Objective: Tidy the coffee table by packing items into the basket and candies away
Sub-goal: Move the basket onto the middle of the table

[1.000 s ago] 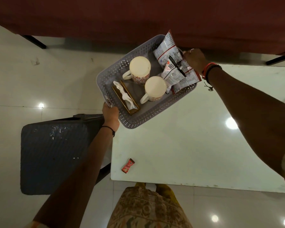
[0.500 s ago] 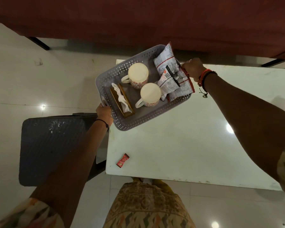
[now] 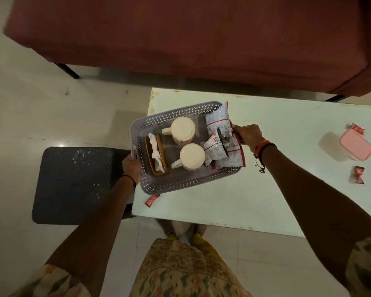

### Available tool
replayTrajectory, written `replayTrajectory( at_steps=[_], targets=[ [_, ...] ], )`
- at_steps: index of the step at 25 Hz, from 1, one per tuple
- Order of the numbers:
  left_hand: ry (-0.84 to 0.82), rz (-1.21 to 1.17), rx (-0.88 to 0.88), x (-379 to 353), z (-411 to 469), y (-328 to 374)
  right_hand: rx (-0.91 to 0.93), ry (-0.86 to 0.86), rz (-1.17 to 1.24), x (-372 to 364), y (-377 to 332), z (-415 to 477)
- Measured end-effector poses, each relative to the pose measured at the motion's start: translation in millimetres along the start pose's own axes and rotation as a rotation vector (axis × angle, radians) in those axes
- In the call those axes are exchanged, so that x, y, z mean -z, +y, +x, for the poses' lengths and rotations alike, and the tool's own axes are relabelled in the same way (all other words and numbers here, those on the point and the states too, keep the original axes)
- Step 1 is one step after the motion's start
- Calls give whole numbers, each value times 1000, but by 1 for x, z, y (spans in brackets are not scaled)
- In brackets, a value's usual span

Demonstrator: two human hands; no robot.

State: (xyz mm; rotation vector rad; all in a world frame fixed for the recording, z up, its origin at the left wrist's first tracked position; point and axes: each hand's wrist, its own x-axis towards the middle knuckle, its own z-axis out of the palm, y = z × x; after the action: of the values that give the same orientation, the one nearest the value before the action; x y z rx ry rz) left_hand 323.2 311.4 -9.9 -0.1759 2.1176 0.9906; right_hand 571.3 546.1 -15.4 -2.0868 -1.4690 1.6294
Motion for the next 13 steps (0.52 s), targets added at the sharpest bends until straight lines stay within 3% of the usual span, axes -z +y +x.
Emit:
replayTrajectory(
  at_steps=[13],
  targets=[
    [-129, 93, -100, 38, -118, -45, -103, 204, 120, 65, 95, -130]
  ],
)
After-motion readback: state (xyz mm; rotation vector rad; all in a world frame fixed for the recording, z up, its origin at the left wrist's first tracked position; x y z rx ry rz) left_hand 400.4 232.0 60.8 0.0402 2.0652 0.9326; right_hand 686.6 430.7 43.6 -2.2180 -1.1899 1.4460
